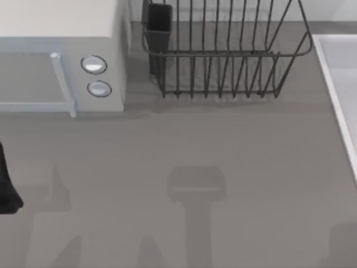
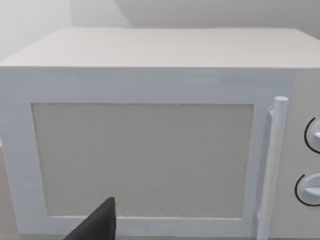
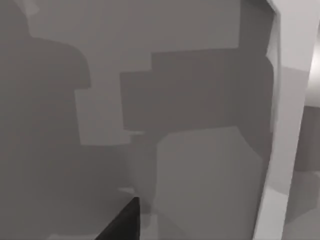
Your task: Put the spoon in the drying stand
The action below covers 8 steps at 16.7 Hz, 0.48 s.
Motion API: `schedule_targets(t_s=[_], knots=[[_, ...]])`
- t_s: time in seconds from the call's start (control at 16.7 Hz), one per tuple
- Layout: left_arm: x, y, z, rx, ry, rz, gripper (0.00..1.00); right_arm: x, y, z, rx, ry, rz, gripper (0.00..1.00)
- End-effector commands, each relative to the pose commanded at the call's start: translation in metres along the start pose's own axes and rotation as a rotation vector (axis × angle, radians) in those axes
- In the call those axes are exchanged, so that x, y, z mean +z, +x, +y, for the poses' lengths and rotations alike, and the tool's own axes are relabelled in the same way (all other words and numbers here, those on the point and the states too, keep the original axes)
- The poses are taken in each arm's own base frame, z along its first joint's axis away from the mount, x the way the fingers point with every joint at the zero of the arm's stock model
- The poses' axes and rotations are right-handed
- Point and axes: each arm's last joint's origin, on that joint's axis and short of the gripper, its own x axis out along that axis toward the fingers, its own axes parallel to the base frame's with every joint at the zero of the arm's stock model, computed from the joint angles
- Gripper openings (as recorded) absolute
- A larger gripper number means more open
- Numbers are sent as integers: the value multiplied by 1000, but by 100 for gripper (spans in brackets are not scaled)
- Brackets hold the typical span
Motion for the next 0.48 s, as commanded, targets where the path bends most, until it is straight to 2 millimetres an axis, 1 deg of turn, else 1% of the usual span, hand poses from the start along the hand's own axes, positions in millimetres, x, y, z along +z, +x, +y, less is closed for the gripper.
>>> schedule_targets(t_s=[0.24,0.3,0.48], knots=[[0,0,0,0,0,0,100,0,0,0,0,0,0,2],[0,0,0,0,0,0,100,0,0,0,0,0,0,0],[0,0,0,0,0,0,100,0,0,0,0,0,0,0]])
